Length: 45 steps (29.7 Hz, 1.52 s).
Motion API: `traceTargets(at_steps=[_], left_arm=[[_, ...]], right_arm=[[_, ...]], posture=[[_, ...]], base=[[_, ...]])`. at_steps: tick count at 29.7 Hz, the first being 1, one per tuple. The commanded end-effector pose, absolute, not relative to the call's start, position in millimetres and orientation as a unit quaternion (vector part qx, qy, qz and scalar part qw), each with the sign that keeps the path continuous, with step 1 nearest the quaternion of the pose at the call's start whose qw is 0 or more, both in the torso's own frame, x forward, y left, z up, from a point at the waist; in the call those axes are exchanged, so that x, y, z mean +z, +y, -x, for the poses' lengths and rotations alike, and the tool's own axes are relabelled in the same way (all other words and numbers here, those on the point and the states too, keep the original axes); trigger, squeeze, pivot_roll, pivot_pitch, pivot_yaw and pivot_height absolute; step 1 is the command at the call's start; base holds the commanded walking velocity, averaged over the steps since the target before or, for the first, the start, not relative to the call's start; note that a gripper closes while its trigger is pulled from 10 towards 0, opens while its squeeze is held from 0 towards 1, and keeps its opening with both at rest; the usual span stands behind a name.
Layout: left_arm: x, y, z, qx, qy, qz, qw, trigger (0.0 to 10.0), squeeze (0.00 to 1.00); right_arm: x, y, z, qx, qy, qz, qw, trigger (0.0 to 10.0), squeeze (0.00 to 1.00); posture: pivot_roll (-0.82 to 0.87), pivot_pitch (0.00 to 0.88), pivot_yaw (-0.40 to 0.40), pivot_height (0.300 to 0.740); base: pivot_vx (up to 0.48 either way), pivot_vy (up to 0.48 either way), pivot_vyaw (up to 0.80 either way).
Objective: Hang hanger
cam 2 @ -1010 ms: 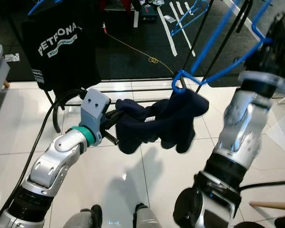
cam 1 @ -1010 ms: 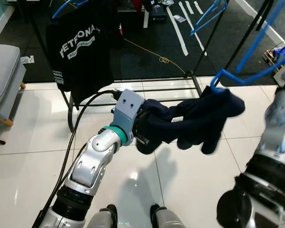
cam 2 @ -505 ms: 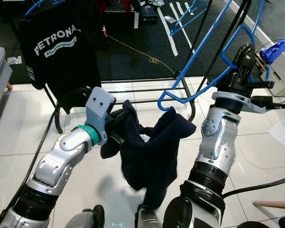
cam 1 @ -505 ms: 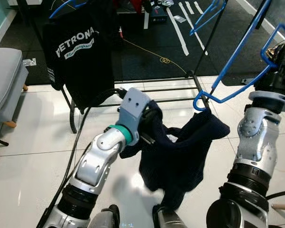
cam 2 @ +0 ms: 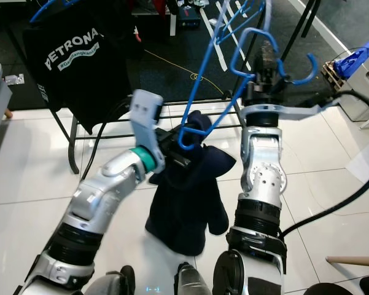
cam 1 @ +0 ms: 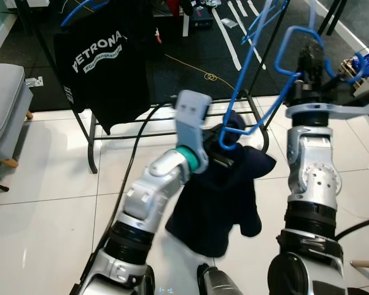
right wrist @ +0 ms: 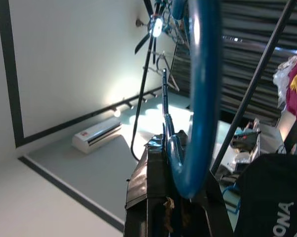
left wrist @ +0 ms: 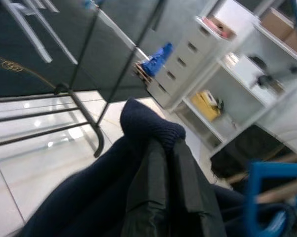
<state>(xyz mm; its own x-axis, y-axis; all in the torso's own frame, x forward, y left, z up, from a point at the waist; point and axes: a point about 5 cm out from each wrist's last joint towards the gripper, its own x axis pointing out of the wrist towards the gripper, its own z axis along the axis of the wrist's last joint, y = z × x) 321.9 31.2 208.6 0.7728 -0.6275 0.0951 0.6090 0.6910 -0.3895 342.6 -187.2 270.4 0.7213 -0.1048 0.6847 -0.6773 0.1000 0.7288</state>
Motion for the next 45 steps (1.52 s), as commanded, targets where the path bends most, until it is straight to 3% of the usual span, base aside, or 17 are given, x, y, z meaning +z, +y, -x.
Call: traceTargets(at_steps=[1,3,6,8,10,13,18,26,30,36,37,38,39,40,41,44,45], left_arm=[[225.5,9.7,-312.3,-0.371,0.015,0.303,0.878,0.0,0.00],[222.4,18.4,-312.0,-0.364,0.042,0.398,0.841,0.0,0.00],[219.0,20.6,-311.3,-0.365,0.053,0.408,0.835,0.0,0.00],[205.9,22.9,-312.5,-0.356,0.067,0.311,0.879,0.0,0.00],[168.8,32.5,-313.7,-0.345,0.087,0.034,0.934,0.0,0.00],[168.8,32.5,-313.7,-0.345,0.087,0.034,0.934,0.0,0.00],[120.5,35.8,-309.3,-0.372,0.096,-0.217,0.897,0.0,0.00],[110.2,20.2,-307.0,-0.399,0.095,-0.220,0.885,0.0,0.00],[138.0,3.9,-322.4,-0.365,0.061,-0.077,0.926,0.0,0.00],[147.2,28.8,-333.4,-0.310,0.042,-0.057,0.948,0.0,0.00],[145.8,42.1,-334.8,-0.293,0.042,-0.063,0.953,0.0,0.00],[145.8,42.1,-334.8,-0.293,0.042,-0.063,0.953,0.0,0.00],[144.3,55.6,-336.2,-0.276,0.040,-0.067,0.958,0.0,0.00],[144.3,55.6,-336.2,-0.276,0.040,-0.067,0.958,0.0,0.00],[143.4,69.4,-336.4,-0.261,0.040,-0.070,0.962,0.0,0.00],[143.4,69.4,-336.4,-0.261,0.040,-0.070,0.962,0.0,0.00],[141.7,80.1,-336.2,-0.251,0.041,-0.072,0.964,0.0,0.00]], right_arm=[[271.8,-192.6,-343.3,0.195,-0.316,-0.667,0.646,10.0,0.00],[277.8,-215.2,-343.7,0.148,-0.347,-0.749,0.545,10.0,0.00],[279.3,-223.7,-343.2,0.136,-0.357,-0.779,0.497,10.0,0.00],[284.3,-233.4,-340.7,0.131,-0.375,-0.799,0.452,10.0,0.00],[303.8,-245.2,-332.6,0.160,-0.407,-0.799,0.412,10.0,0.00],[303.8,-245.2,-332.6,0.160,-0.407,-0.799,0.412,10.0,0.00],[326.7,-246.7,-326.3,0.192,-0.426,-0.800,0.377,10.0,0.00],[333.7,-235.0,-326.5,0.212,-0.409,-0.811,0.359,10.0,0.00],[326.6,-210.8,-331.0,0.226,-0.358,-0.801,0.424,10.0,0.00],[318.7,-216.1,-330.9,0.207,-0.359,-0.765,0.493,10.0,0.00],[315.7,-221.2,-331.8,0.184,-0.365,-0.730,0.549,10.0,0.00],[315.7,-221.2,-331.8,0.184,-0.365,-0.730,0.549,10.0,0.00],[312.2,-225.8,-335.3,0.137,-0.361,-0.661,0.644,10.0,0.00],[312.2,-225.8,-335.3,0.137,-0.361,-0.661,0.644,10.0,0.00],[308.0,-231.0,-340.5,0.068,-0.348,-0.527,0.772,10.0,0.00],[308.0,-231.0,-340.5,0.068,-0.348,-0.527,0.772,10.0,0.00],[303.1,-237.6,-342.8,0.005,-0.337,-0.392,0.856,10.0,0.00]], posture=[[-0.08,0.114,0.024,0.740],[-0.08,0.115,0.025,0.740],[-0.07,0.115,0.025,0.740],[-0.07,0.115,0.025,0.740],[-0.08,0.116,0.029,0.740],[-0.08,0.116,0.029,0.740],[-0.08,0.115,0.025,0.740],[-0.08,0.114,0.023,0.740],[-0.09,0.115,0.025,0.740],[-0.08,0.119,0.023,0.740],[-0.08,0.120,0.022,0.740],[-0.08,0.120,0.022,0.740],[-0.08,0.121,0.022,0.740],[-0.08,0.121,0.022,0.740],[-0.08,0.119,0.025,0.740],[-0.08,0.119,0.025,0.740],[-0.08,0.119,0.025,0.740]], base=[[0.000,0.000,0.00],[0.000,0.000,0.00],[0.000,0.000,0.00],[0.000,0.000,0.00],[0.000,0.000,0.00],[0.000,0.000,0.00],[0.000,0.000,0.00],[0.000,0.000,0.00],[0.000,0.000,0.00],[0.000,0.000,0.00],[0.000,0.000,0.00],[0.000,0.000,0.00],[0.000,0.000,0.00],[0.000,0.000,0.00],[0.000,0.000,0.00],[0.000,0.000,0.00],[0.000,0.000,0.00]])
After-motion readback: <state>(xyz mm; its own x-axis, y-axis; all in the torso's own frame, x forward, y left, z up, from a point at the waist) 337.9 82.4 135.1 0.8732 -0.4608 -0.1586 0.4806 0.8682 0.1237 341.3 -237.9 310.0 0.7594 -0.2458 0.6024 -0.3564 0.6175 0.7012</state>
